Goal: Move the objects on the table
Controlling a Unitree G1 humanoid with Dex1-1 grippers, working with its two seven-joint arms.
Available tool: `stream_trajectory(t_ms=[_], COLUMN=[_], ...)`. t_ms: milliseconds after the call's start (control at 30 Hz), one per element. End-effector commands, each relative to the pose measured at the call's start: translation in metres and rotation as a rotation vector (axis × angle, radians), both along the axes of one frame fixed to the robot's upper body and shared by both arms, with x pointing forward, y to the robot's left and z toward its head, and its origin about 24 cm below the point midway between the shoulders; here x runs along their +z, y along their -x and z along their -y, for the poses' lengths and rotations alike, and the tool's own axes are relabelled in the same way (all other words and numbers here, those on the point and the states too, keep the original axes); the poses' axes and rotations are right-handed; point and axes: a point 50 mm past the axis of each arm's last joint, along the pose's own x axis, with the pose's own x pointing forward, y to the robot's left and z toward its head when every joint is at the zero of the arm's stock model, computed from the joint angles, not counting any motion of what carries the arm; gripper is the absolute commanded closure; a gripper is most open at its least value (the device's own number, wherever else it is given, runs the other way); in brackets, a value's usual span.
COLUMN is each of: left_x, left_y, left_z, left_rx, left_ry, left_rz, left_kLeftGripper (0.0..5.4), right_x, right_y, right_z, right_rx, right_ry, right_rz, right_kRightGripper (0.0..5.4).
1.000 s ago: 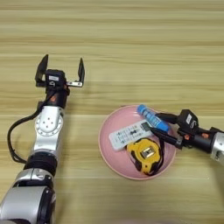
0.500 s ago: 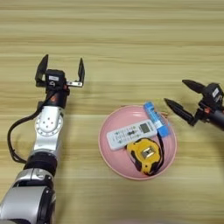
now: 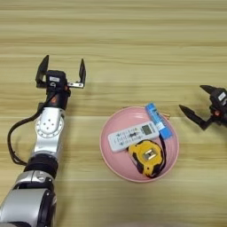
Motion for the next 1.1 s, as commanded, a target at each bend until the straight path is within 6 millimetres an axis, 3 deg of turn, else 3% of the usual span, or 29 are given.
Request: stream_trajectory(t_ms=[33, 367, 1100], left_x=[0.003, 0.003, 0.004], left_y=[-0.002, -0.002, -0.002], left_z=[0.0, 0.0, -0.001], left_rx=[-0.004, -0.005, -0.003], left_ry=[-0.014, -0.015, -0.017], left_rz=[0.009, 0.01, 0.012], left_kLeftGripper=[0.0, 0.0, 0.0], right_x=[-0.006, -0.015, -0.016], right_y=[0.0, 0.001, -0.015], right_z=[0.001, -0.001, -0.02], right_rx=[0.042, 0.109, 0.211], right_ry=[0.035, 0.043, 0.071], right_rz=[-0.019, -0.066, -0.094], right_kRightGripper=[0.04, 0.04, 0.04])
